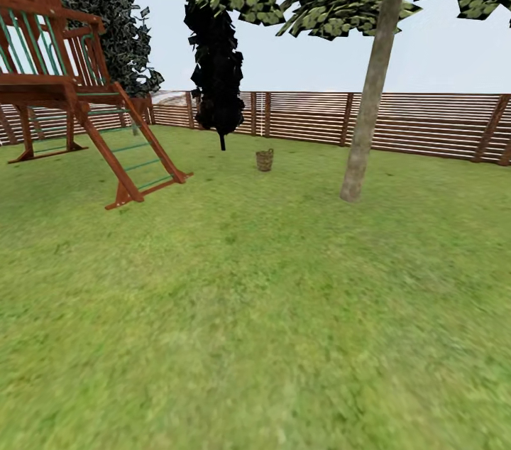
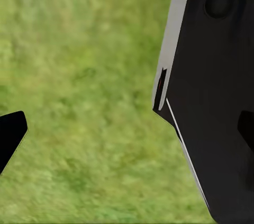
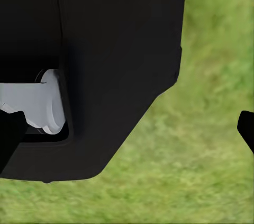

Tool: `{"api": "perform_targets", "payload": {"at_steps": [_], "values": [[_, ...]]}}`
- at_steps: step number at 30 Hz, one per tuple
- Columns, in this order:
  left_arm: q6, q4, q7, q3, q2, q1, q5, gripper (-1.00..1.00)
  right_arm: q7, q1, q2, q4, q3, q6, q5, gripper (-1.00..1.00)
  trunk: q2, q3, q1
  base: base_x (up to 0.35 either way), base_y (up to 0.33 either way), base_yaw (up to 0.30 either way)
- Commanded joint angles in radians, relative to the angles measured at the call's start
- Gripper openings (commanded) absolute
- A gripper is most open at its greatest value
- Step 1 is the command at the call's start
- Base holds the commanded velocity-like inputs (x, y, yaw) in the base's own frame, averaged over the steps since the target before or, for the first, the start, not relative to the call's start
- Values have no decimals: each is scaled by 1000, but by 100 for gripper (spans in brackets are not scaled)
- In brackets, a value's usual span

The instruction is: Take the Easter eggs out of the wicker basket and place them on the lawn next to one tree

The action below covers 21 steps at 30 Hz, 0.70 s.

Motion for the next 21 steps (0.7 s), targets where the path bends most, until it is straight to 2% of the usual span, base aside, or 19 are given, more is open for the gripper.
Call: {"api": "perform_targets", "payload": {"at_steps": [1,21], "values": [[-3,0,1,-2,0,0,6,100,-1,0,0,0,-1,-3,0,100,-2,-1,1,311,100,0],[-3,0,1,-2,0,0,6,100,-1,0,0,0,-1,-3,0,100,-2,-1,1,311,100,0]]}}
